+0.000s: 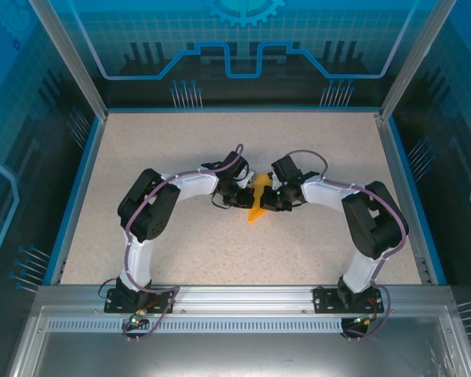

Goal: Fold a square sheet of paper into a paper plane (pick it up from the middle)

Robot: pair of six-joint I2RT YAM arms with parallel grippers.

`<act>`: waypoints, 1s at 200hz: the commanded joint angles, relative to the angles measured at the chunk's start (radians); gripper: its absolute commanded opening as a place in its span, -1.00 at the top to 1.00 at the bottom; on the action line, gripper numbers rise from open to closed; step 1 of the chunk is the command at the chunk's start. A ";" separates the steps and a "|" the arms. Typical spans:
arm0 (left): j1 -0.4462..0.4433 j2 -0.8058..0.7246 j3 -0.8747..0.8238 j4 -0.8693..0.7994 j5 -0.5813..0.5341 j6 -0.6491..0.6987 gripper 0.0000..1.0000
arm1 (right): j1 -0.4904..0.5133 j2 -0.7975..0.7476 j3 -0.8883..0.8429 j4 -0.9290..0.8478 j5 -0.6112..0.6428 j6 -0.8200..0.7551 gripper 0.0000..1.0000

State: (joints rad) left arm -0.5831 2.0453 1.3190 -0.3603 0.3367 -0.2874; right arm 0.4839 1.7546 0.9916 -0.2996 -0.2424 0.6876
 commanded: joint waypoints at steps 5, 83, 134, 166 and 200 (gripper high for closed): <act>0.006 0.030 0.012 -0.018 -0.011 0.025 1.00 | 0.004 0.008 0.027 -0.017 -0.018 -0.009 0.95; 0.005 0.052 -0.006 0.008 0.003 0.028 1.00 | 0.012 -0.001 0.040 0.026 -0.052 0.014 0.71; 0.007 0.055 -0.010 0.011 0.013 0.031 1.00 | 0.011 -0.046 0.027 0.015 -0.049 0.019 0.65; 0.008 0.050 -0.012 0.012 0.021 0.030 1.00 | 0.012 -0.053 0.033 0.016 -0.055 0.022 0.65; 0.012 0.043 -0.011 0.017 0.034 0.030 1.00 | 0.011 -0.037 0.039 0.022 -0.061 0.021 0.66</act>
State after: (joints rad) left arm -0.5777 2.0541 1.3197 -0.3447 0.3630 -0.2844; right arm 0.4847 1.7252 1.0084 -0.2768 -0.2741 0.6998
